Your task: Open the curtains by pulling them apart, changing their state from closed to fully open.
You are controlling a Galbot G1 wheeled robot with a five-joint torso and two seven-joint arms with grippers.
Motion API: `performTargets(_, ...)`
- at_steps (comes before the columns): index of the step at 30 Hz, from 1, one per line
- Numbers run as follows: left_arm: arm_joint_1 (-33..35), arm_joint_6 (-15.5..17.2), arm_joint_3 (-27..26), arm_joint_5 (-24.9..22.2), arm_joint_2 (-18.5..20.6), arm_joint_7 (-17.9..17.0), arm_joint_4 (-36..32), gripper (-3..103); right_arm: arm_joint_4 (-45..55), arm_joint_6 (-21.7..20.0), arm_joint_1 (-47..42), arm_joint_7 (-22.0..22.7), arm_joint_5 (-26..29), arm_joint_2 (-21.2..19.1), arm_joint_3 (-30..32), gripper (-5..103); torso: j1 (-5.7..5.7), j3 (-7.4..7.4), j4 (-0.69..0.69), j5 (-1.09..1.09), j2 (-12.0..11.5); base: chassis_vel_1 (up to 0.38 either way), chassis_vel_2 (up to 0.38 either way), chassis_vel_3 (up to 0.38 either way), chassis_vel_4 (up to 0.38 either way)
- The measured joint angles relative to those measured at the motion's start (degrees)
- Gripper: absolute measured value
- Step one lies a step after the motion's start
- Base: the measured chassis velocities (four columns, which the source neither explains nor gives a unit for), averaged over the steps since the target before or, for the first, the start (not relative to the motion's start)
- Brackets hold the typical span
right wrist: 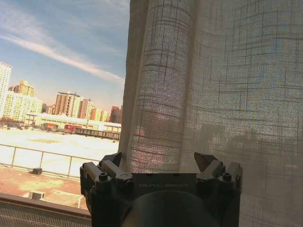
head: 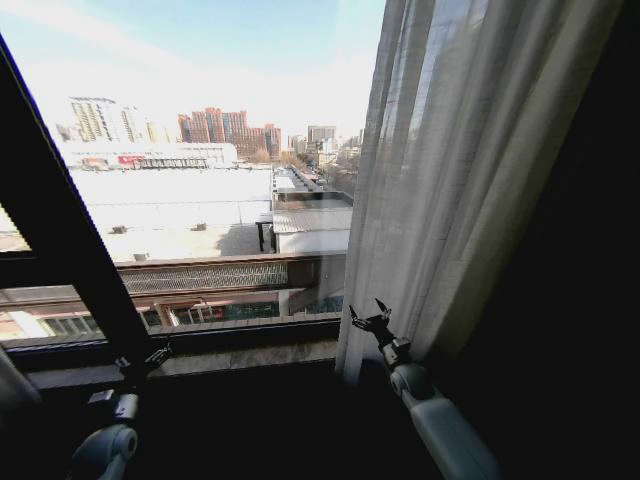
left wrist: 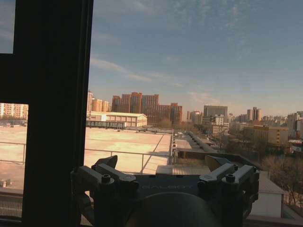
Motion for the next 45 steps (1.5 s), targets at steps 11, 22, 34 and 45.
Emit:
performTargets(11, 0.0, 0.0, 0.0, 0.0, 0.0, 0.0, 0.0, 100, 0.8, 0.3, -0.9, -0.5, 0.6, -0.9, 0.0, 41, -0.01, -0.01, 0.01, 0.00, 0.0, 0.000, 0.000, 0.000, 0.000)
performTargets(22, 0.0, 0.0, 0.0, 0.0, 0.0, 0.0, 0.0, 100, 1.2, 2.5, -2.4, -5.8, 1.8, -1.0, 1.3, 4, -0.01, -0.01, 0.01, 0.00, 0.0, 0.000, 0.000, 0.000, 0.000)
performTargets(34, 0.0, 0.0, 0.0, 0.0, 0.0, 0.0, 0.0, 100, 1.4, 2.9, -3.2, -12.4, 3.2, -1.4, 3.0, 0, -0.01, -0.01, 0.01, 0.00, 0.0, 0.000, 0.000, 0.000, 0.000)
performTargets(45, 0.0, 0.0, 0.0, 0.0, 0.0, 0.0, 0.0, 100, 0.7, 2.7, -3.1, -13.0, 4.0, -1.2, 3.1, 0, -0.01, -0.01, 0.01, -0.01, 0.0, -0.038, -0.044, 0.037, 0.047)
